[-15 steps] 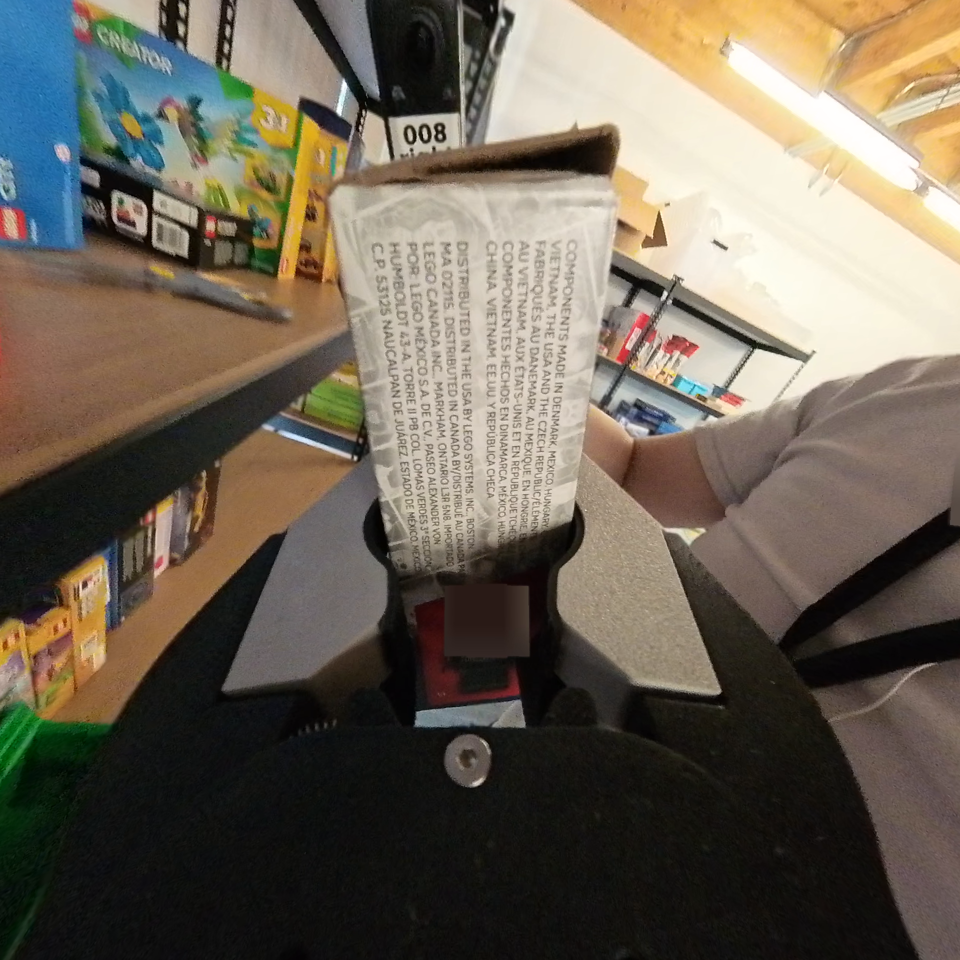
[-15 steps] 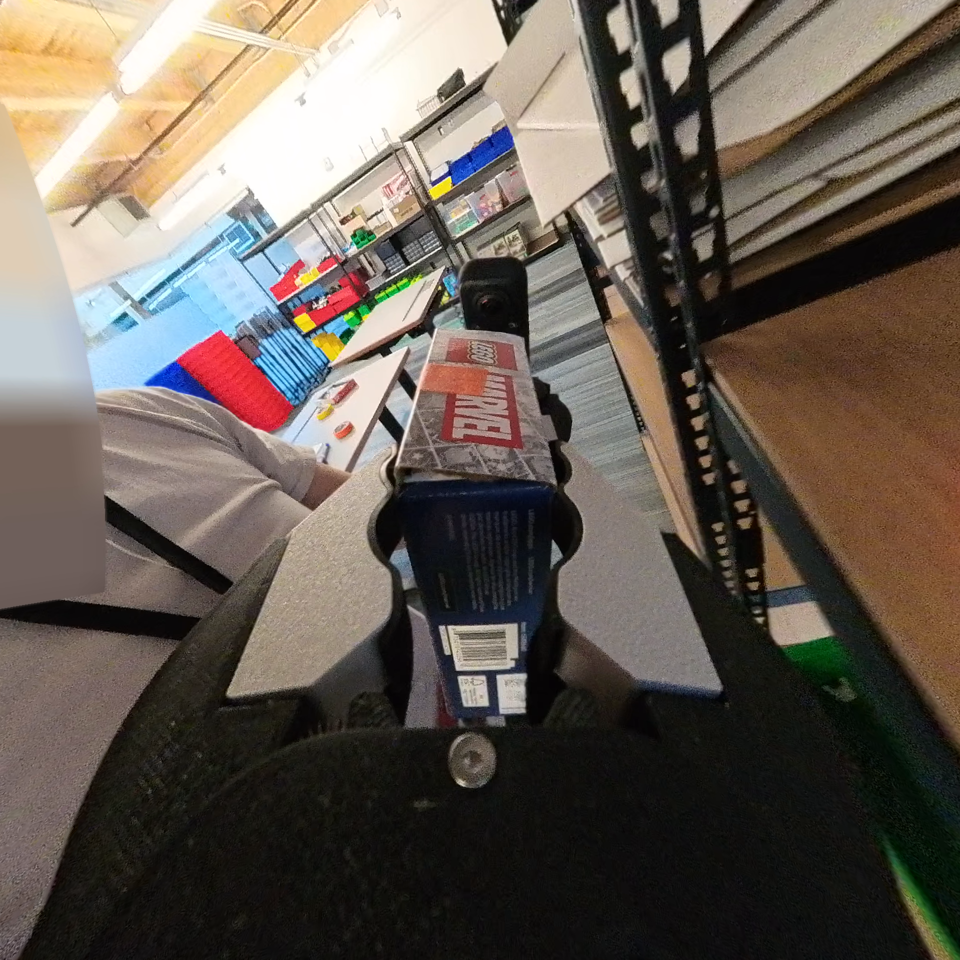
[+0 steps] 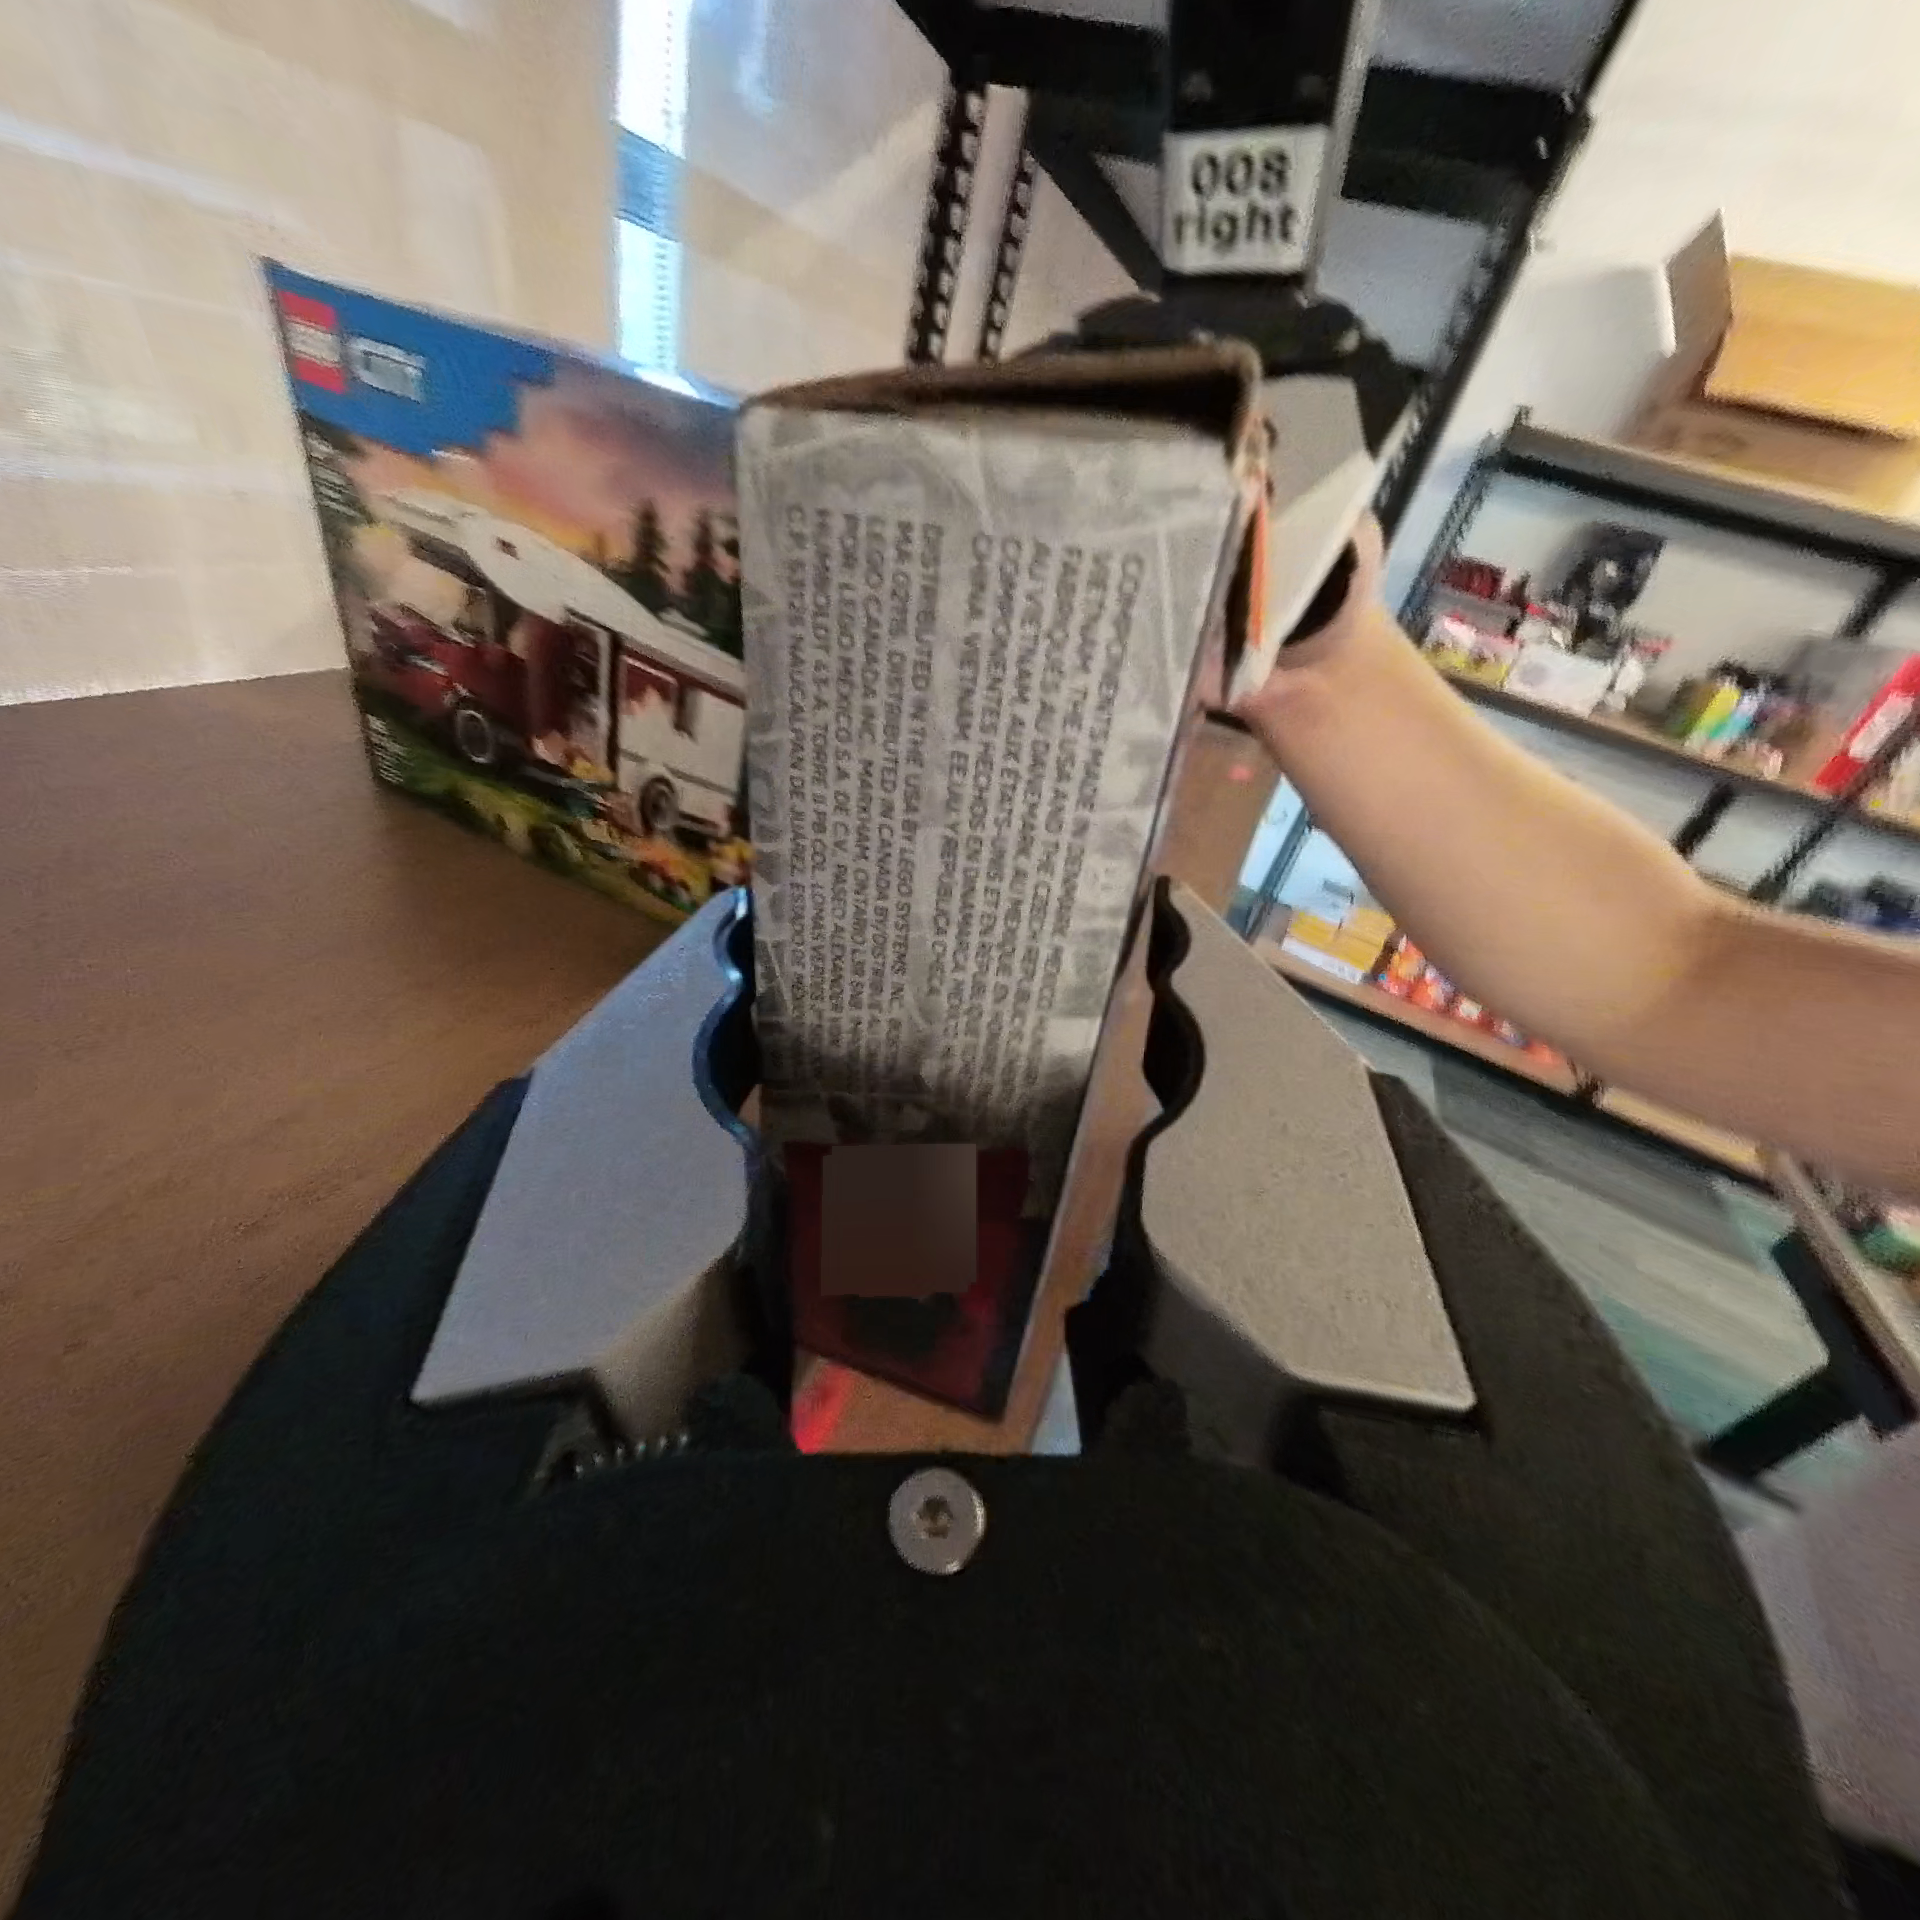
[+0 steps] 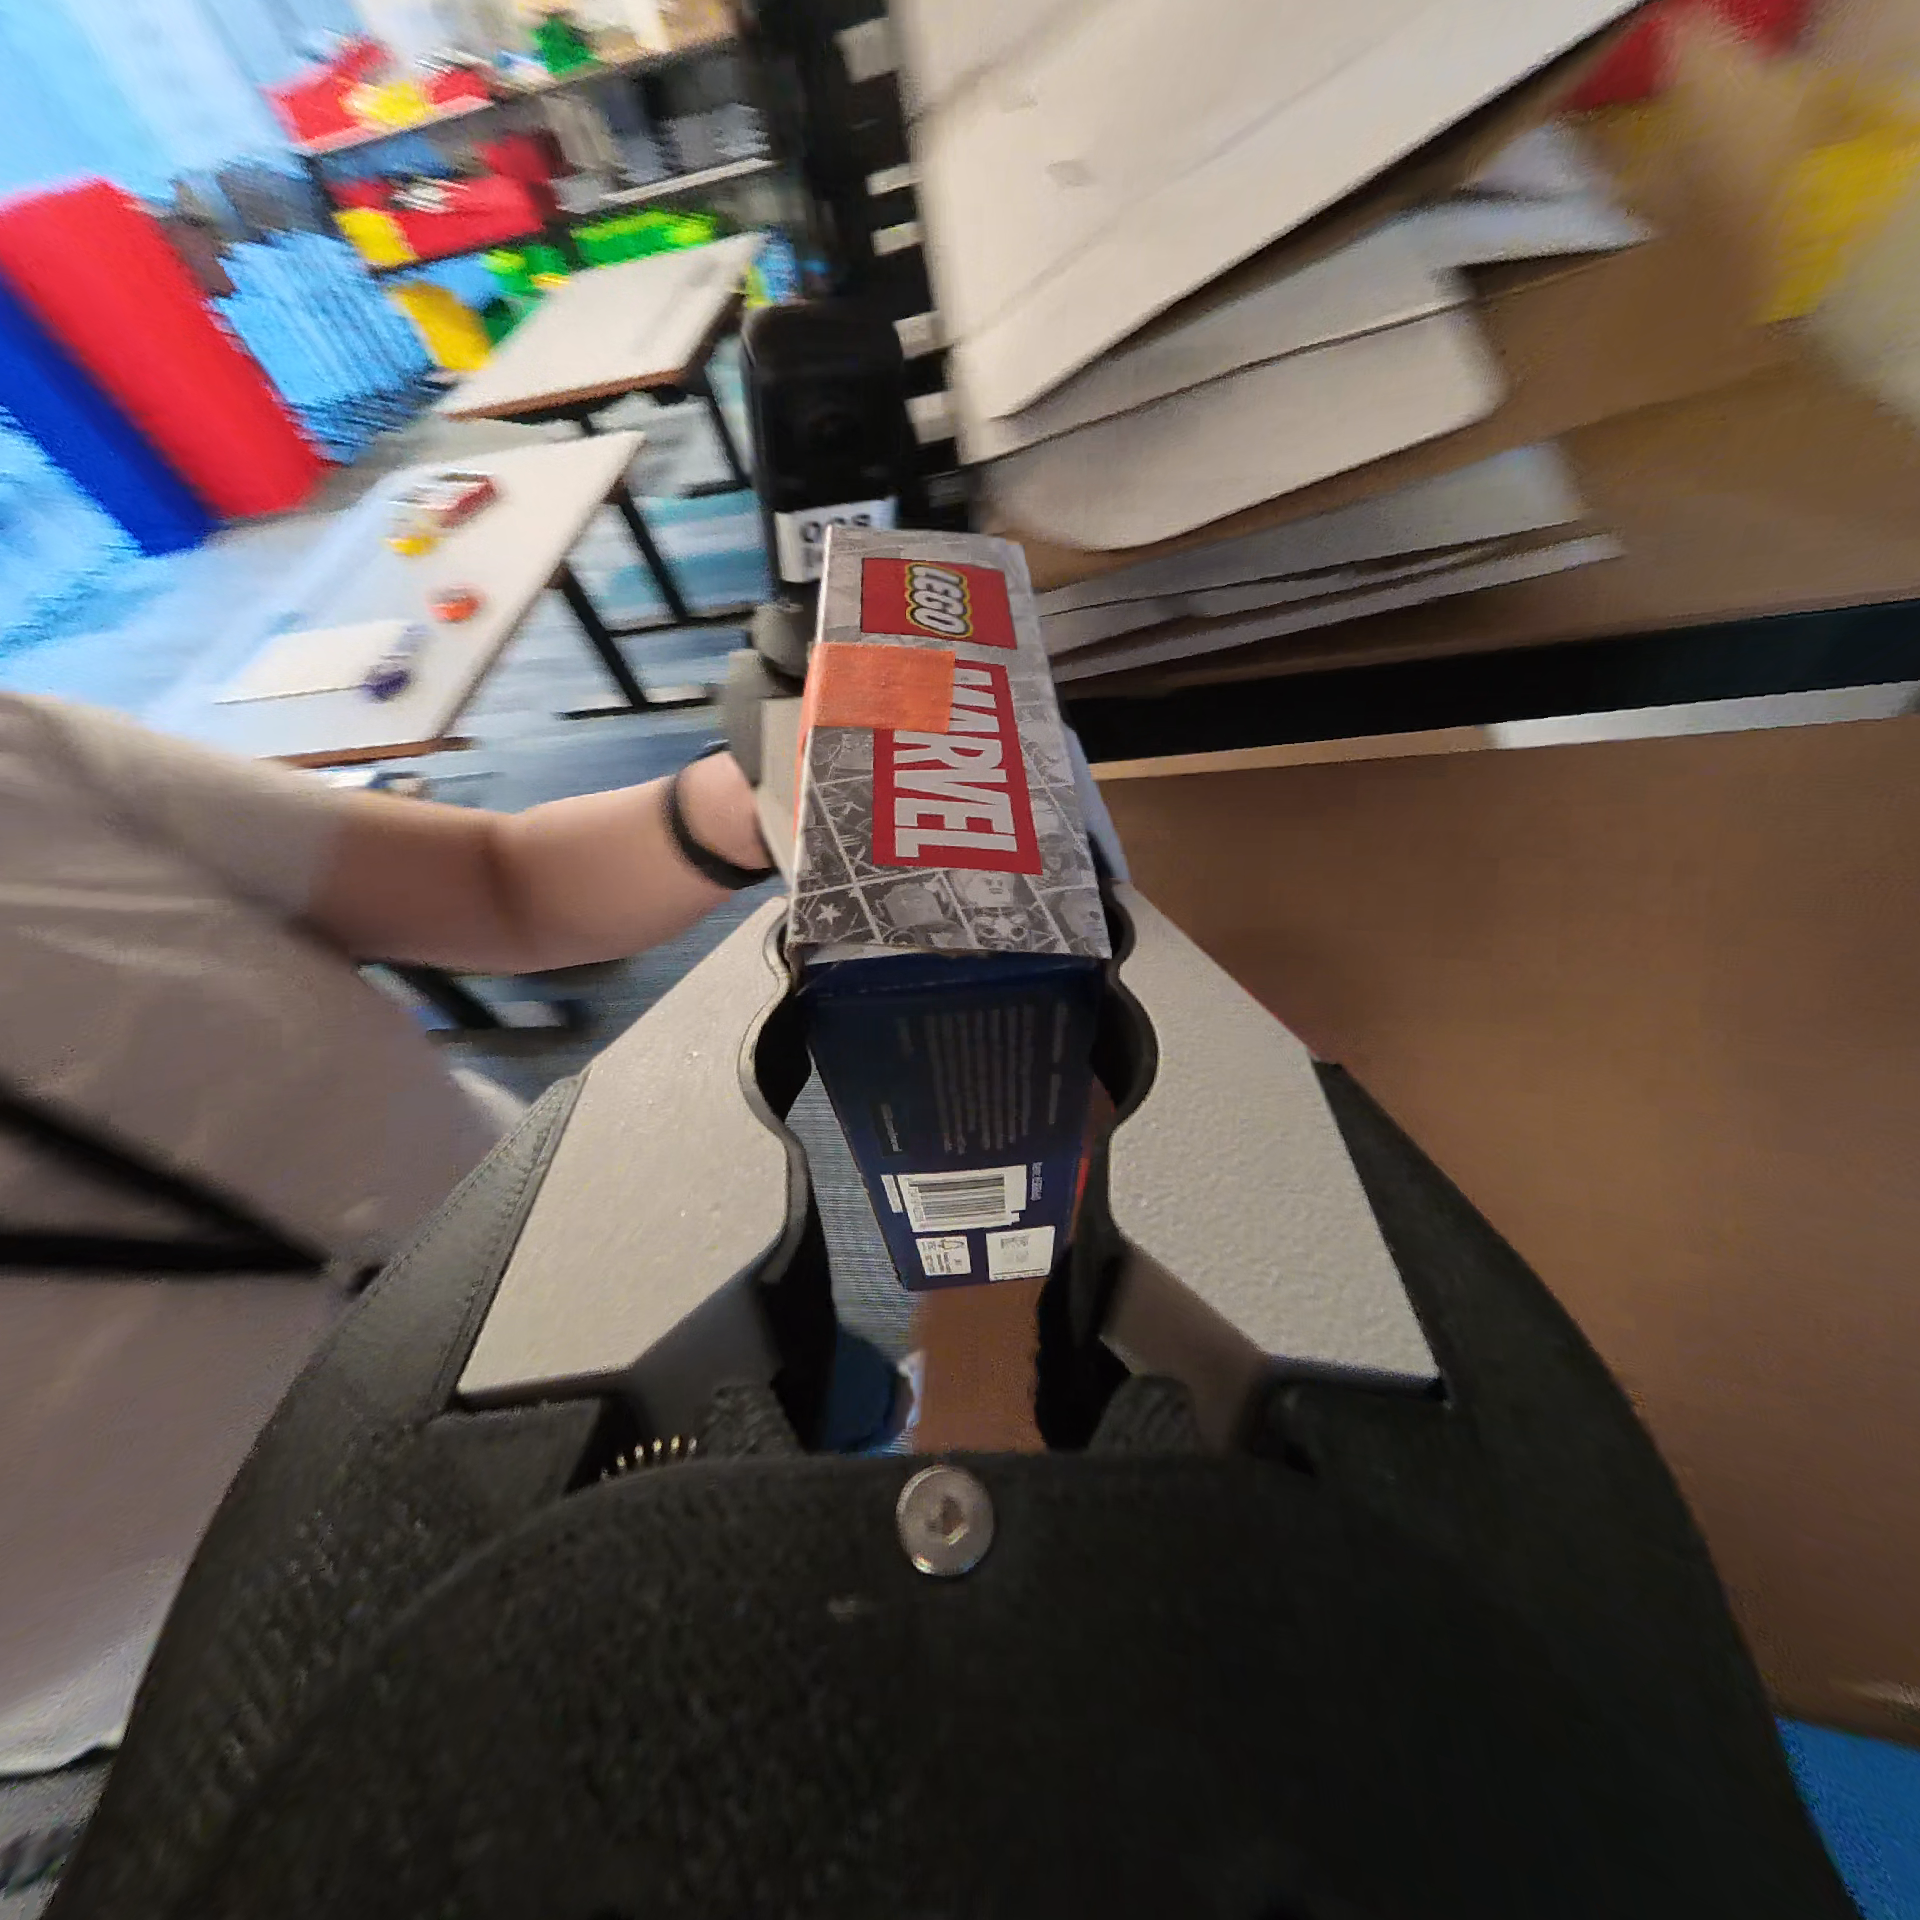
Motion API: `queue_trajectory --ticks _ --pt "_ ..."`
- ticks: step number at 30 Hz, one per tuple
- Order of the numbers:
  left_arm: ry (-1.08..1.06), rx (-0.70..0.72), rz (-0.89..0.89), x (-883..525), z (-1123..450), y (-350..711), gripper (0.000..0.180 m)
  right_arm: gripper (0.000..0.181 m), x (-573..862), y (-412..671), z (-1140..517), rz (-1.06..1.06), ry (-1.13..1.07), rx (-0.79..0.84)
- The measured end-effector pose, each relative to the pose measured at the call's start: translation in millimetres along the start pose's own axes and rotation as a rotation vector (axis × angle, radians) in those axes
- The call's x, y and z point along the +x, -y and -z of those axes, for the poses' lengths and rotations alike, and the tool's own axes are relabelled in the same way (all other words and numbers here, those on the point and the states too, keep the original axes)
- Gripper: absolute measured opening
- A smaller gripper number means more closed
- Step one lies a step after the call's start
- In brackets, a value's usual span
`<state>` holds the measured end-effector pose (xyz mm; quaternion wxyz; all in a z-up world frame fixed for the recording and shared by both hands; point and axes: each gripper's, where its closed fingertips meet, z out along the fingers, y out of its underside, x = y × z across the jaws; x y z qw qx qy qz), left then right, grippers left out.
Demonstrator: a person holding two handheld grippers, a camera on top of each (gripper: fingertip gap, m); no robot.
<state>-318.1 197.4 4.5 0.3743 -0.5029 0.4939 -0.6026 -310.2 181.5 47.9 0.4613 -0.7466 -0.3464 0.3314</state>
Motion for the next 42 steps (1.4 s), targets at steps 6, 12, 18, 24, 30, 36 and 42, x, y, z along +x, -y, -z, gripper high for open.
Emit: queue_trajectory --ticks 6,12,18,24,30,36,42 --pt "0.202 0.020 -0.057 -60.7 -13.0 15.2 0.087 0.051 58.4 17.2 6.6 0.036 -0.170 -0.009" --pt "0.546 0.002 -0.305 -110.0 8.1 23.7 0.087 0.051 114.9 17.8 -8.9 0.027 -0.395 -0.089" --pt "0.595 -0.111 -0.468 -112.4 4.6 16.5 0.091 0.052 157.2 3.4 -40.8 0.024 -0.446 -0.118" --pt "0.696 -0.152 -0.629 -109.2 14.9 20.5 0.099 0.052 160.4 -12.9 -78.3 0.026 -0.229 -0.112" --pt "0.684 -0.240 -0.601 -119.1 17.1 13.7 0.099 0.054 166.3 -28.5 -87.1 0.077 -0.076 -0.067" --pt "0.777 -0.423 -0.715 -143.6 21.0 3.1 0.106 0.056 174.0 -34.5 -99.5 0.159 -0.169 -0.183" --pt "0.799 -0.518 -0.710 -151.6 22.4 -0.6 0.104 0.086 184.6 -28.6 -93.1 0.450 -0.434 -0.305"
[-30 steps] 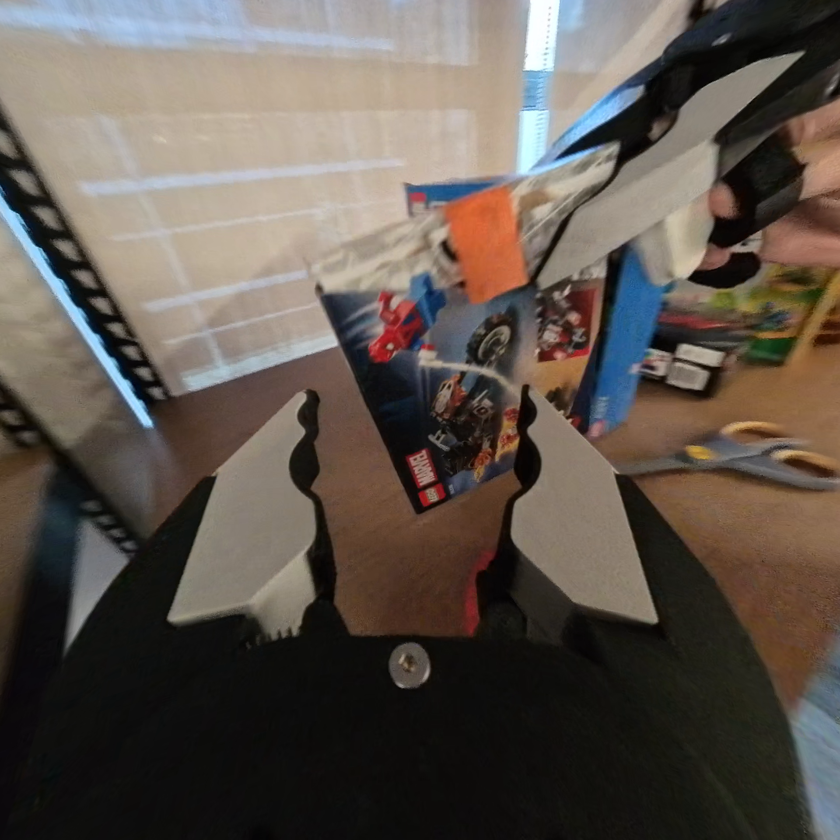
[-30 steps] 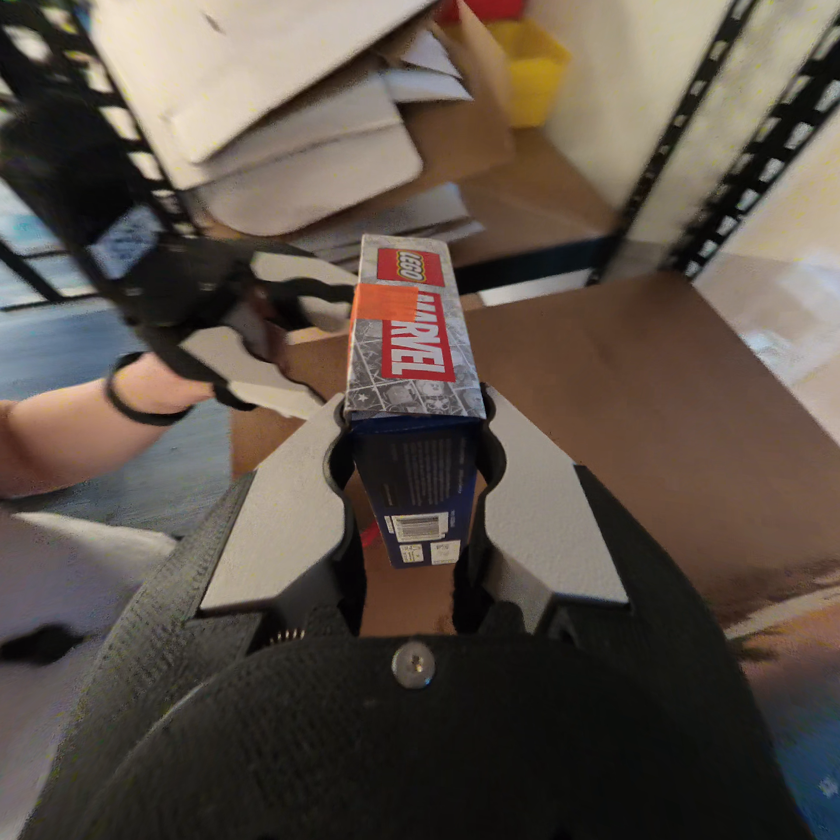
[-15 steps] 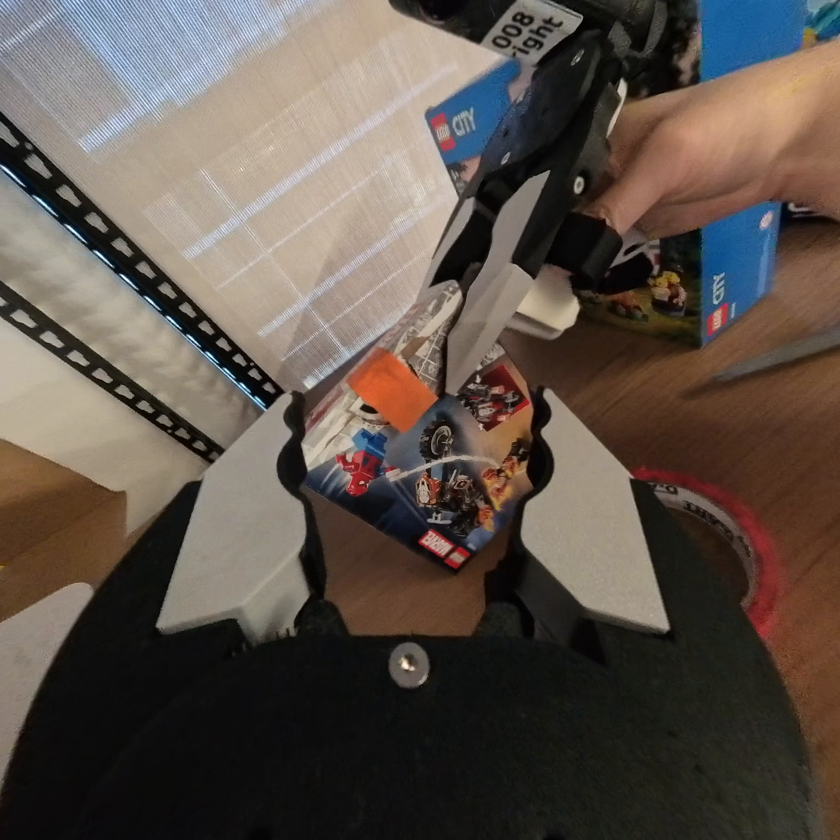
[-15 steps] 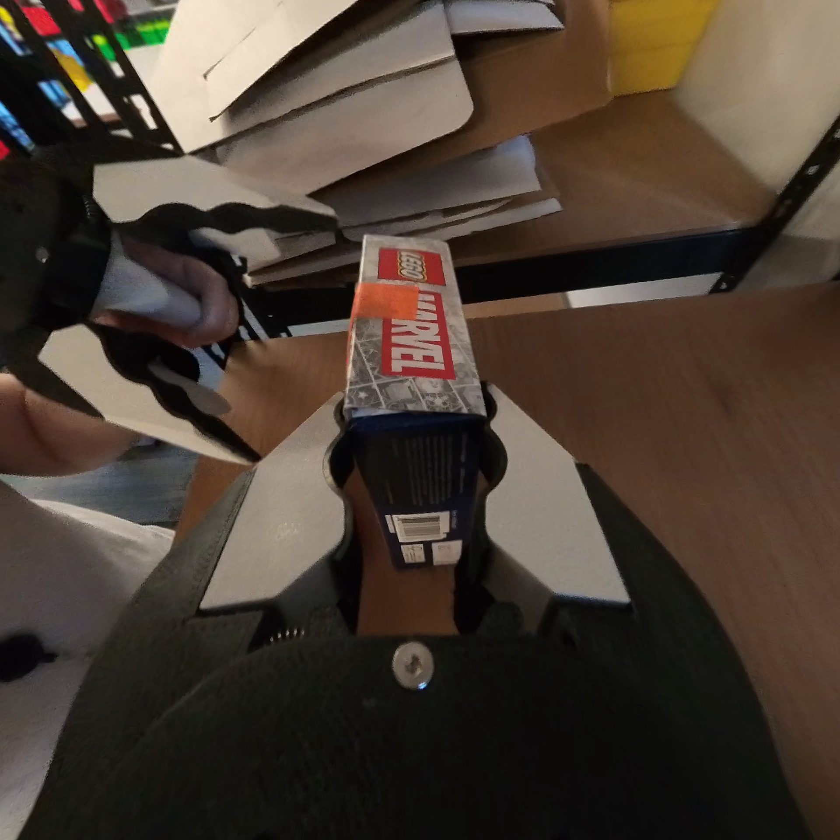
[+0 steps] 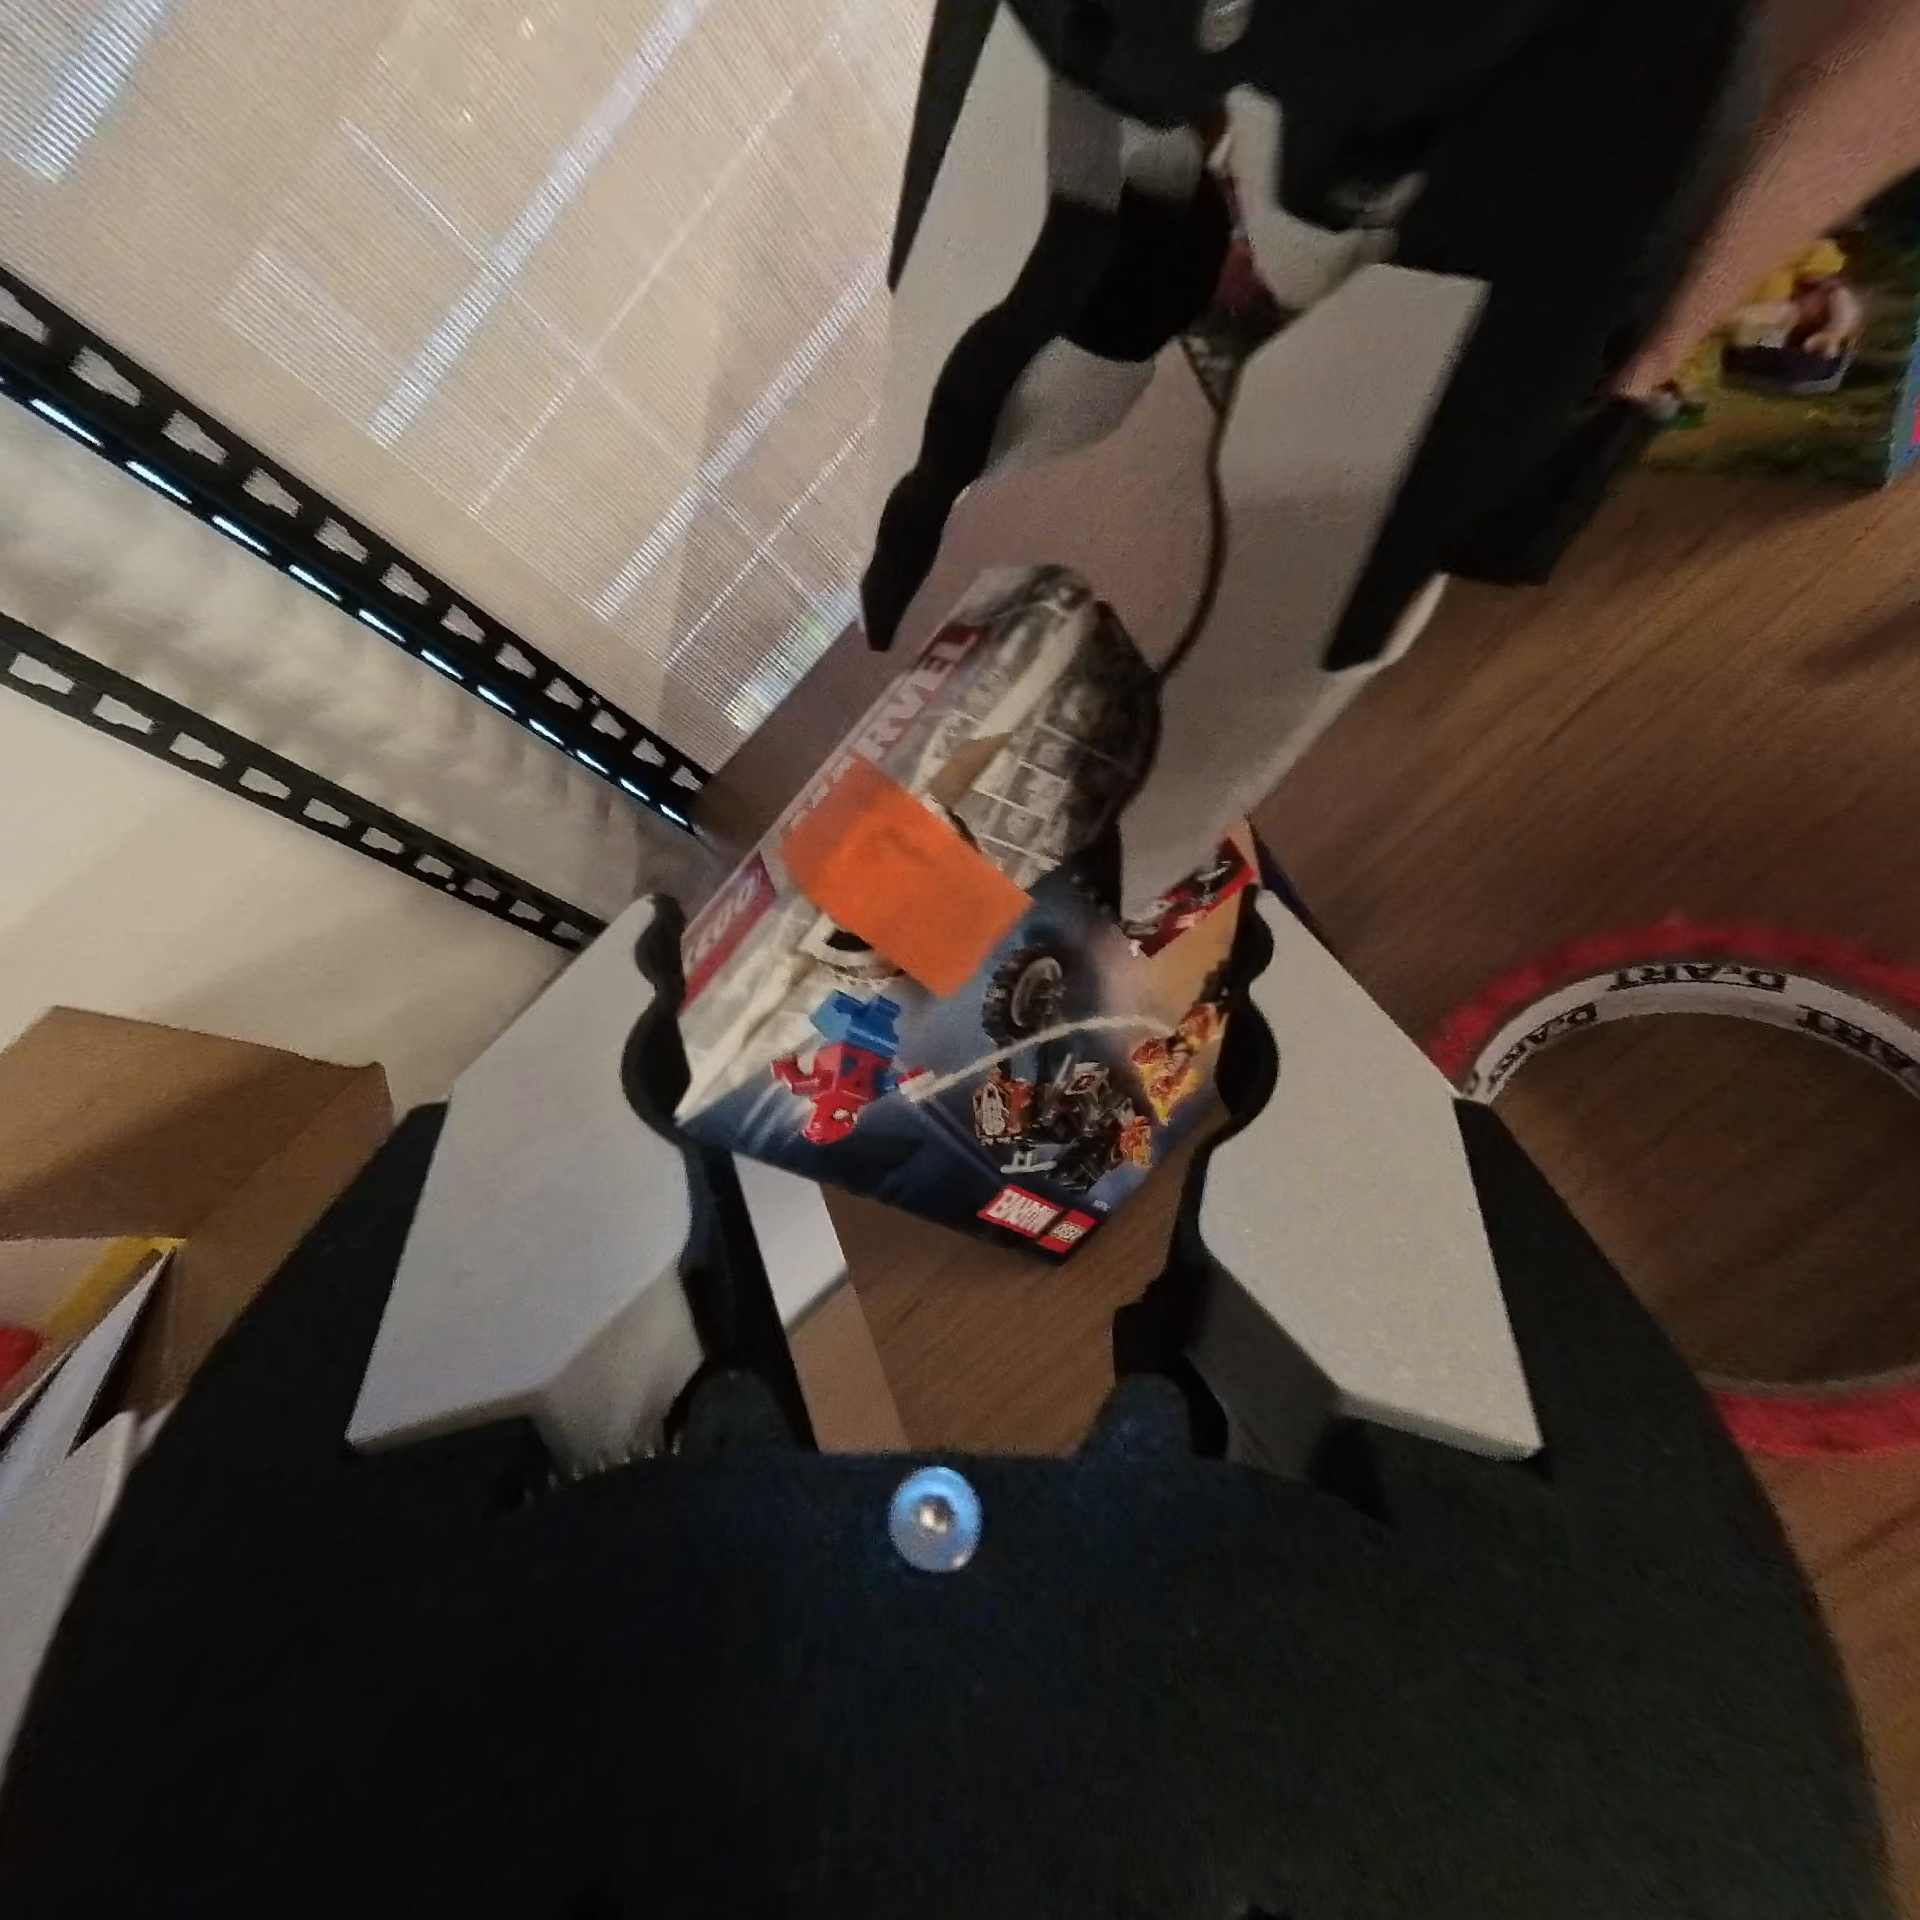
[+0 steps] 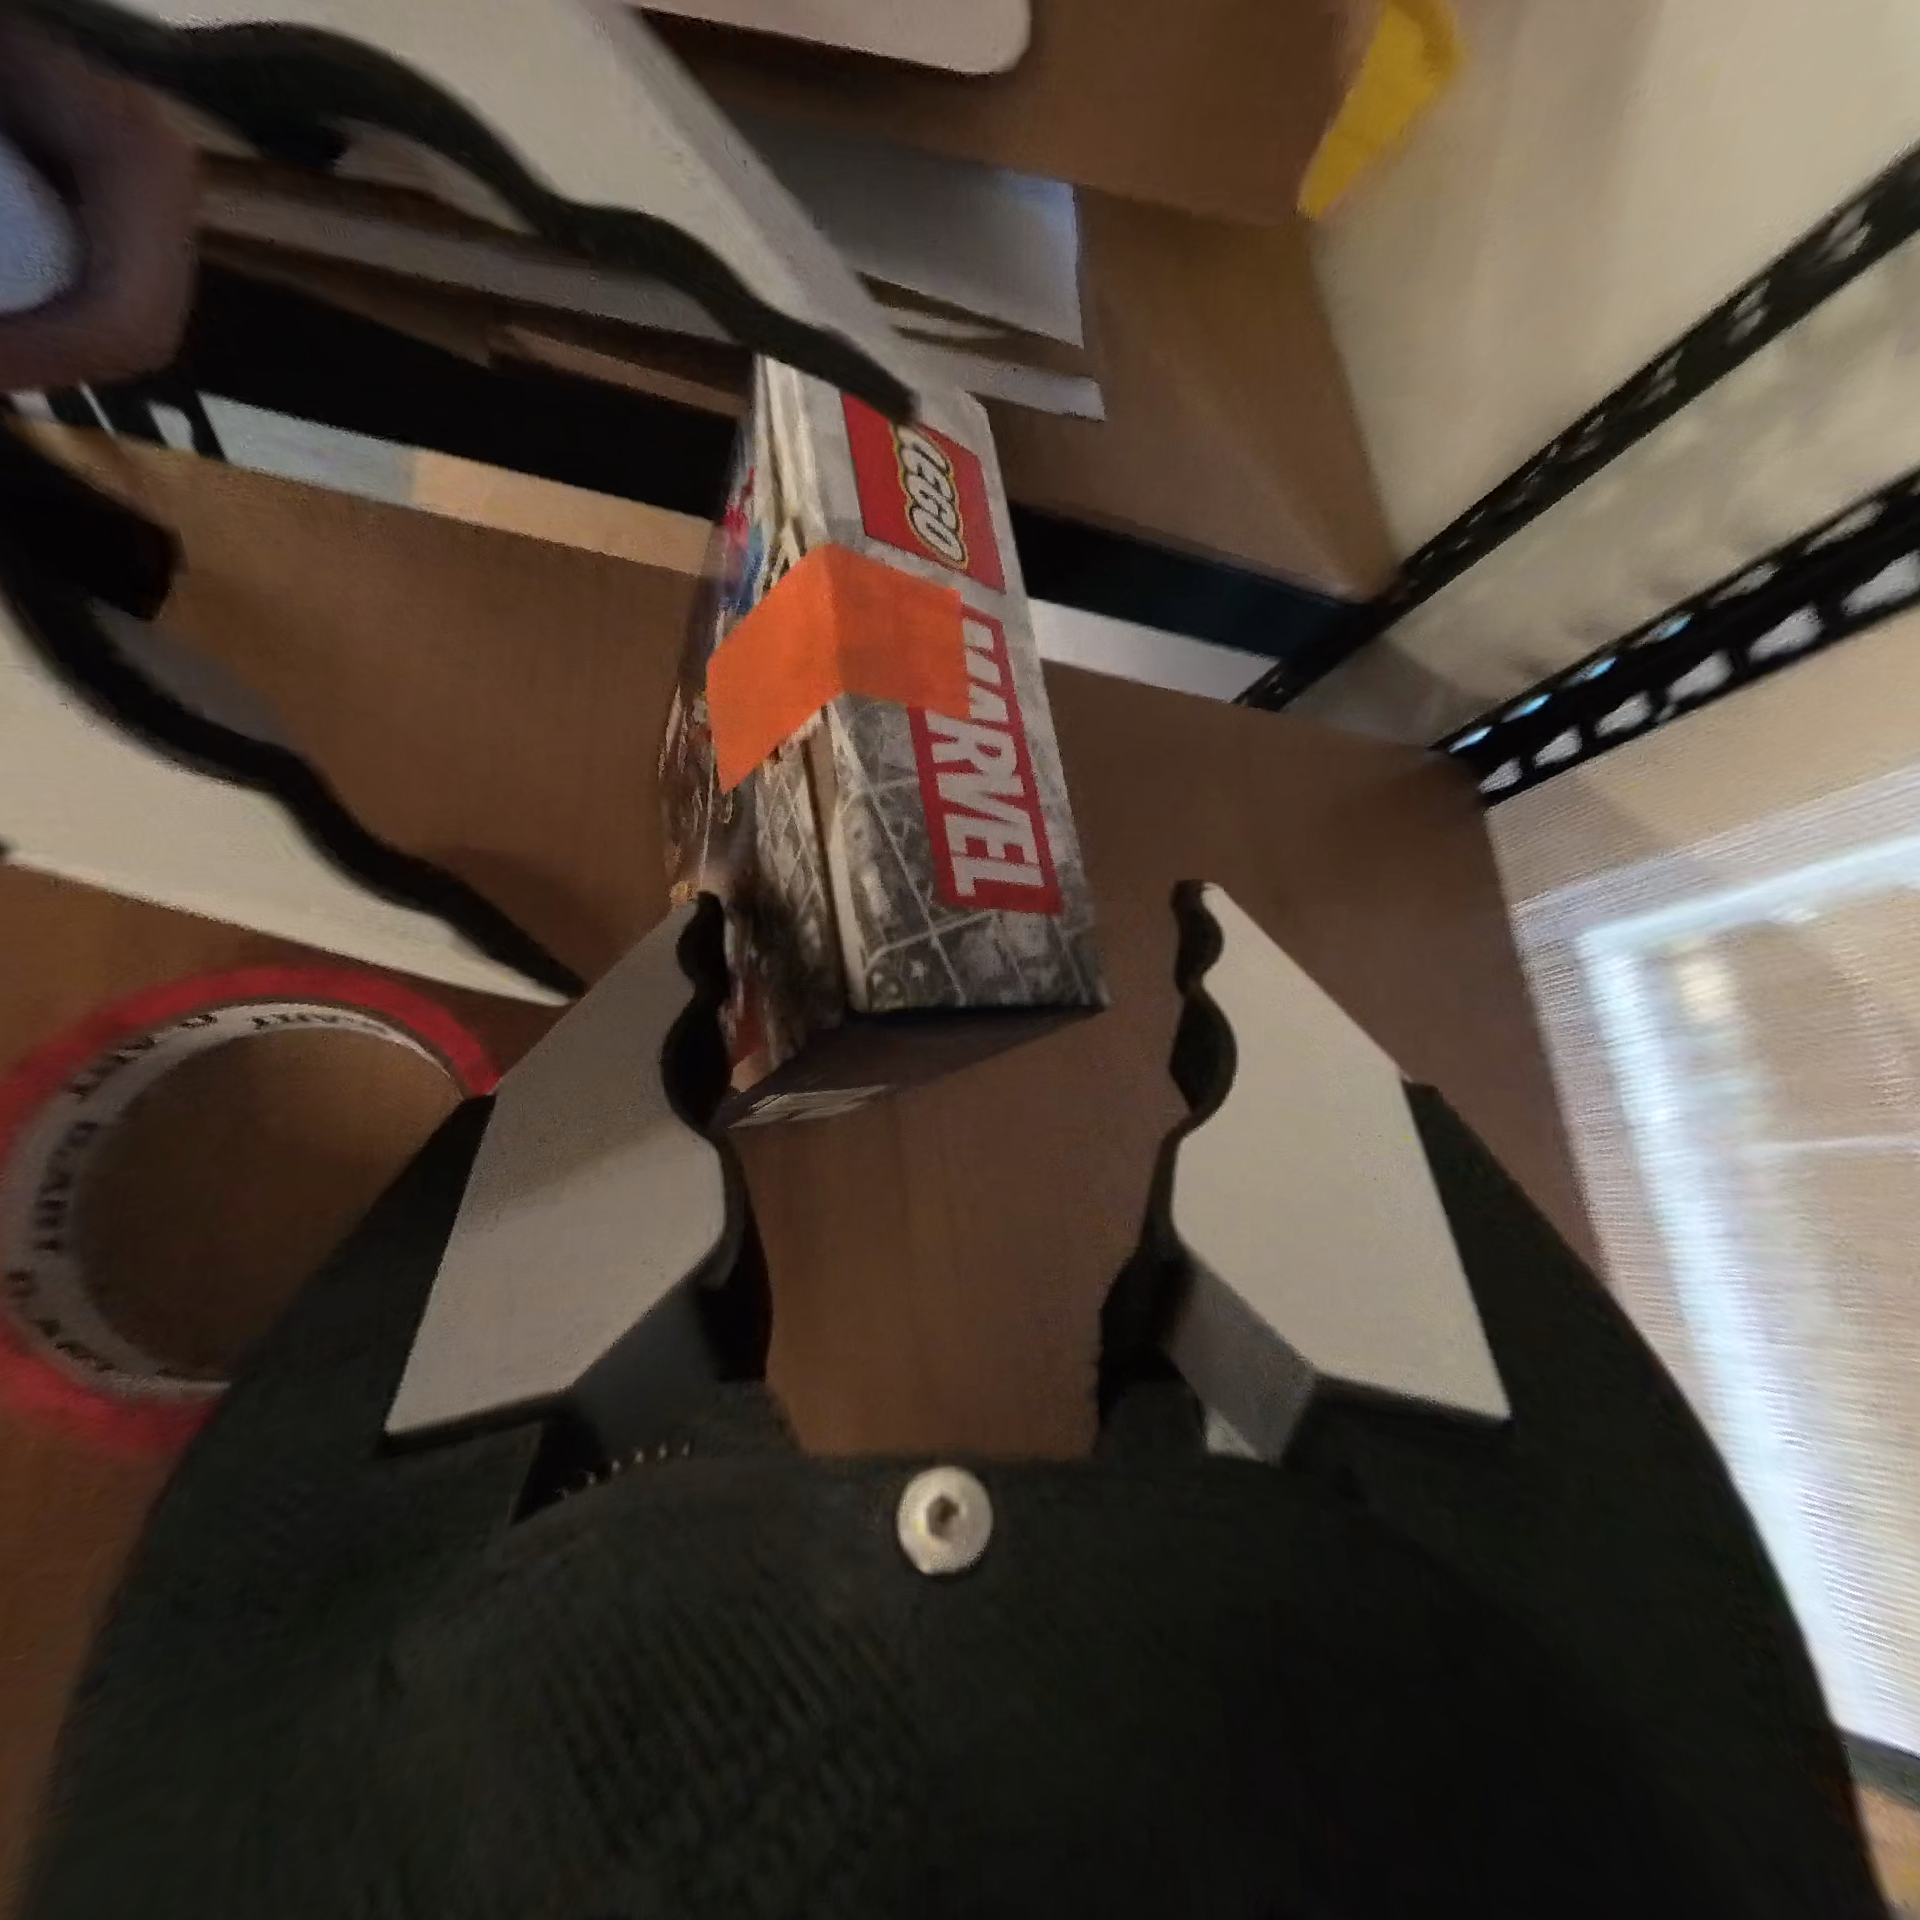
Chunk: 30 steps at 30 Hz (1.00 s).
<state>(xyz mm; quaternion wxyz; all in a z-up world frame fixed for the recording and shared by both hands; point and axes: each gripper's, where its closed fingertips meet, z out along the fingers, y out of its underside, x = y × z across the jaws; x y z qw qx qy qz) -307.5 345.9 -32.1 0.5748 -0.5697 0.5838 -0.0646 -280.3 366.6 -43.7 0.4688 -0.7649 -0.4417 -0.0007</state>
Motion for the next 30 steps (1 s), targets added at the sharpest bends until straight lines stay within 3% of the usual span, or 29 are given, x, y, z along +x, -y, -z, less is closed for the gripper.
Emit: queue_trajectory --ticks 3,6,11,18,26,30 --pt "-0.038 -0.059 0.044 0.2 -10.6 -9.7 0.113 0.081 -7.7 11.2 1.3 0.210 -0.093 0.005" --pt "-0.001 -0.090 0.034 -7.3 -14.9 -14.3 0.110 0.068 -8.4 9.8 -2.7 0.330 -0.159 -0.029" --pt "-0.012 -0.066 0.041 1.5 -9.6 -8.4 0.104 0.065 -9.1 6.8 3.2 0.319 -0.117 -0.019" --pt "-0.035 -0.039 -0.030 29.2 -14.5 8.0 0.106 0.064 -2.9 -15.4 26.2 0.363 -0.115 -0.186" --pt "-0.154 0.103 0.154 37.6 -3.7 28.8 0.092 0.057 -19.2 -12.7 45.5 0.322 -0.213 -0.061" --pt "-0.159 0.095 0.107 42.1 -1.6 29.8 0.092 0.057 -20.6 -16.2 48.6 0.276 -0.267 -0.001"
